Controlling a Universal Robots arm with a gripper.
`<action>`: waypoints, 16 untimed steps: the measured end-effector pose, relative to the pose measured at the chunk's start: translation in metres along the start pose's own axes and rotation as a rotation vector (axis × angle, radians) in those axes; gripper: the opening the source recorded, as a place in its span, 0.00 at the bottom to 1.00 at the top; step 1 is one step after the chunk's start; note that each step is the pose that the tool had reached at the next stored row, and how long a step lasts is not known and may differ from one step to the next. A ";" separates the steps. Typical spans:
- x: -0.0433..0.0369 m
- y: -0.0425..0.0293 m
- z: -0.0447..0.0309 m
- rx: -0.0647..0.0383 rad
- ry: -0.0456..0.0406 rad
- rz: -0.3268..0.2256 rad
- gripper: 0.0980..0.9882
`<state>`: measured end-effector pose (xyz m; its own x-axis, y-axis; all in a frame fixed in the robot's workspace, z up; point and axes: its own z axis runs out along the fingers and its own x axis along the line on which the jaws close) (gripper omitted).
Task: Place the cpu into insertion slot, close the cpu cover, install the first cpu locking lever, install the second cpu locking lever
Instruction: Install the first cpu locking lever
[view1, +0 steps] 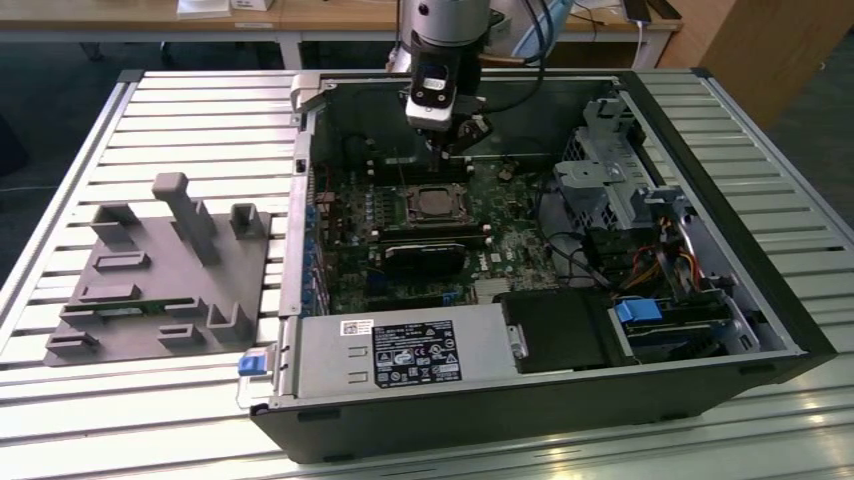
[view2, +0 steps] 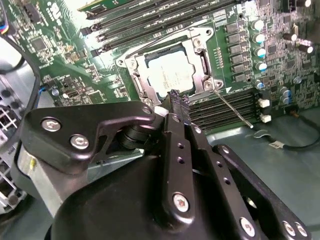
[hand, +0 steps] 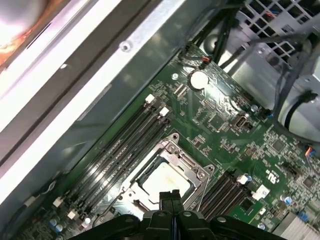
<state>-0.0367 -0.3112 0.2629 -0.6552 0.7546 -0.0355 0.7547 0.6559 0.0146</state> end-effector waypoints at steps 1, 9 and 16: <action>0.0000 0.0000 0.0000 0.000 0.0002 -0.010 0.01; -0.0004 -0.0004 0.0000 -0.003 0.0012 -0.082 0.01; -0.0005 -0.0004 0.0000 -0.005 0.0018 -0.128 0.01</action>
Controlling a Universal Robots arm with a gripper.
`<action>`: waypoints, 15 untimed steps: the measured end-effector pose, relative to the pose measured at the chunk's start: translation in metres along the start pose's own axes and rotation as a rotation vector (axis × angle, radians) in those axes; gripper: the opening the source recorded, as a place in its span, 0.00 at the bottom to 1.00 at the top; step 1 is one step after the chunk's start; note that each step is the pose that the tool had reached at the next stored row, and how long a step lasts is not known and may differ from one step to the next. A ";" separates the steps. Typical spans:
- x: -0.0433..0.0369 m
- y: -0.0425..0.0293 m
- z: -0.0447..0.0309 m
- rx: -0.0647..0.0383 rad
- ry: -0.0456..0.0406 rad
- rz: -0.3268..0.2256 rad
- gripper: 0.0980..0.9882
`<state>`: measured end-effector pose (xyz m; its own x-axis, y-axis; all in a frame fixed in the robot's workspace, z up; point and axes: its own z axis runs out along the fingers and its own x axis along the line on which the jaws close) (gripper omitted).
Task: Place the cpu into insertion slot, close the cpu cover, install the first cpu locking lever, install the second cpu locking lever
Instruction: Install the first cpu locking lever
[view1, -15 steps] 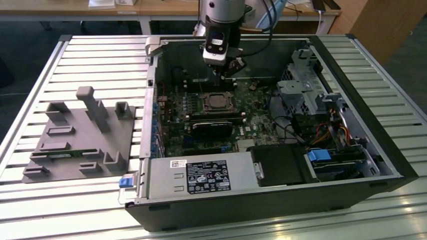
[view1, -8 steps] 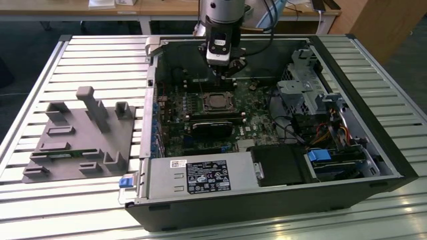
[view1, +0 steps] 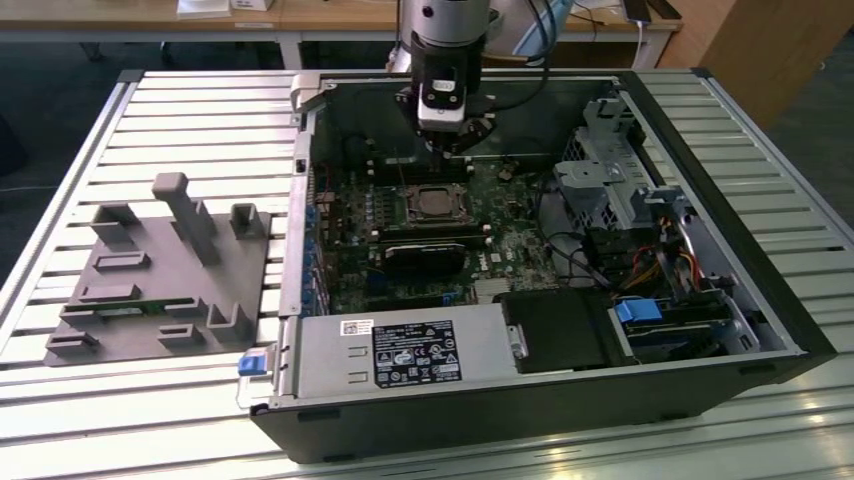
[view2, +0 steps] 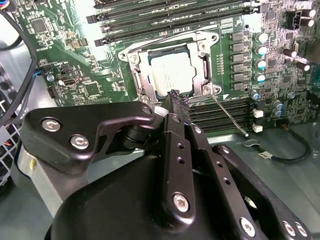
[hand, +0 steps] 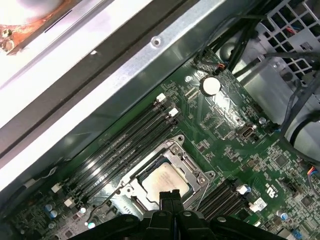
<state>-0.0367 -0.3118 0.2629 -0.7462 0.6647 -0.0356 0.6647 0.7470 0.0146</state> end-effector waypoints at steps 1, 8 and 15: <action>0.0000 0.0000 0.0000 0.000 0.0001 -0.005 0.01; 0.0000 0.0000 0.0000 -0.002 0.0009 -0.059 0.01; 0.0000 0.0000 0.0000 -0.004 0.0017 -0.117 0.01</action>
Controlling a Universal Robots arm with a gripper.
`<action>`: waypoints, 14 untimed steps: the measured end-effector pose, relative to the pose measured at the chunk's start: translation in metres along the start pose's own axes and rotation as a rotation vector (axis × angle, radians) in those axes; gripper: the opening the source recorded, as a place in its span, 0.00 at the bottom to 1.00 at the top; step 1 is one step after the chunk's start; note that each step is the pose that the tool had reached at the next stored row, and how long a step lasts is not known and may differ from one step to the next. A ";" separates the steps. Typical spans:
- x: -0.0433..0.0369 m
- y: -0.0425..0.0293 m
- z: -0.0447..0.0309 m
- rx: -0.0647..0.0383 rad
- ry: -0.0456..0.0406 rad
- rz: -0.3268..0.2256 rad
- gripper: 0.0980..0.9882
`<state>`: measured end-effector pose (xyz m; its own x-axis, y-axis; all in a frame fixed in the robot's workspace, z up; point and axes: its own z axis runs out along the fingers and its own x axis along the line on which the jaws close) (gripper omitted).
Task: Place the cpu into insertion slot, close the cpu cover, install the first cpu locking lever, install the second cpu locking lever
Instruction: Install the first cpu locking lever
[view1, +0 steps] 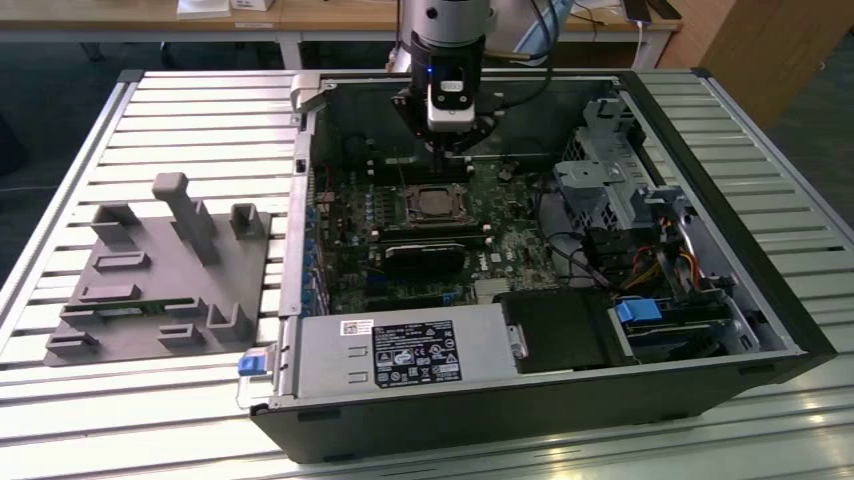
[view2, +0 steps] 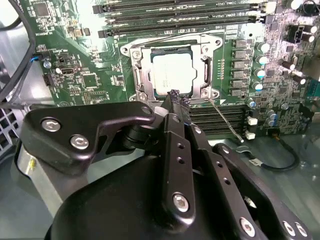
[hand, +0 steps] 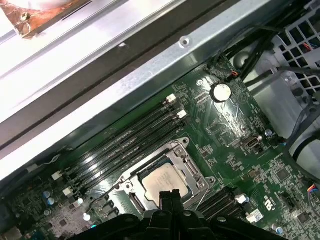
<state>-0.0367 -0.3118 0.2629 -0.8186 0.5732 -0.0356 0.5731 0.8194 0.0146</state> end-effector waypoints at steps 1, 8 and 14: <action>0.0000 0.0000 0.0000 0.000 0.0001 -0.008 0.01; 0.0000 0.0000 0.0000 -0.003 0.0011 -0.077 0.01; 0.0000 0.0000 0.0001 -0.006 0.0025 -0.169 0.01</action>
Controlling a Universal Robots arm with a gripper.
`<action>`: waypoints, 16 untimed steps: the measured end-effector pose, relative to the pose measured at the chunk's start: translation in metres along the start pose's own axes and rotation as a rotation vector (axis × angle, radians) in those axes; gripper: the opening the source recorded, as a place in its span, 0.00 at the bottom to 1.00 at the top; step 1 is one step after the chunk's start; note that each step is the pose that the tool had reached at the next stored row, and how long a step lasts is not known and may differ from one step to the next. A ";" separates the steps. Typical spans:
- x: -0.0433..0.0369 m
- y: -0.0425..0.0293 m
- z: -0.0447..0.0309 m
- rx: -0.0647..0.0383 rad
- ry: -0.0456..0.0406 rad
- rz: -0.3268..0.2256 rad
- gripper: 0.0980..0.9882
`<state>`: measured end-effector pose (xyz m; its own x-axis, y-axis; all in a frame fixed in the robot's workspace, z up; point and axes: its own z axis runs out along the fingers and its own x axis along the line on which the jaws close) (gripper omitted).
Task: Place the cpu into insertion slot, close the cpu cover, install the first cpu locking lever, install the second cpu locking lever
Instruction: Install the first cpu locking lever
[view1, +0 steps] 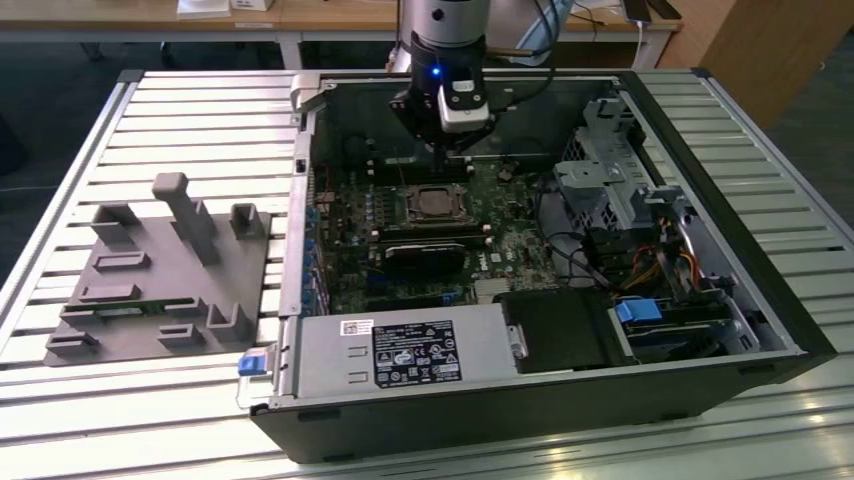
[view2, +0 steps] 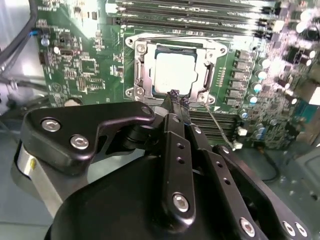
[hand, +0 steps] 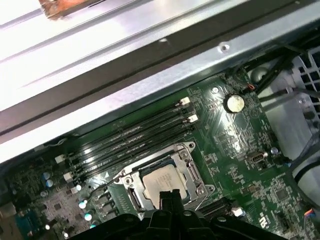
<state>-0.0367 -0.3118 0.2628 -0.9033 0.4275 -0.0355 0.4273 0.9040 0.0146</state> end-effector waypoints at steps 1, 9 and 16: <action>0.0000 0.0000 0.0000 -0.001 0.0003 -0.018 0.01; 0.0000 0.0000 0.0001 -0.005 0.0017 -0.144 0.01; 0.0000 0.0000 0.0001 -0.009 0.0017 -0.230 0.01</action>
<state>-0.0367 -0.3118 0.2627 -0.9769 0.2106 -0.0373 0.2101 0.9776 0.0151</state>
